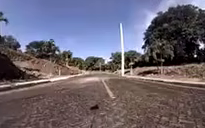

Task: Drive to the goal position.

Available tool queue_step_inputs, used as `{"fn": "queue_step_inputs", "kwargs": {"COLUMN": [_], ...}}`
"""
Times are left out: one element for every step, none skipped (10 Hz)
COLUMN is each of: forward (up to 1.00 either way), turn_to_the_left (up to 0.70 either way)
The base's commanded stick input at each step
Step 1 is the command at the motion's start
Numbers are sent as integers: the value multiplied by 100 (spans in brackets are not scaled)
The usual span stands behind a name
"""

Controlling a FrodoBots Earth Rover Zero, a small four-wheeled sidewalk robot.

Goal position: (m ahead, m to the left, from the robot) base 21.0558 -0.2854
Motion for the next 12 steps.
{"fn": "queue_step_inputs", "kwargs": {"forward": [100, 100, 100, 100, 100, 100, 100, 100, 100, 100, 100, 100], "turn_to_the_left": [0, 0, 0, 0, 0, 0, 0, 0, 0, 0, 0, 0]}}
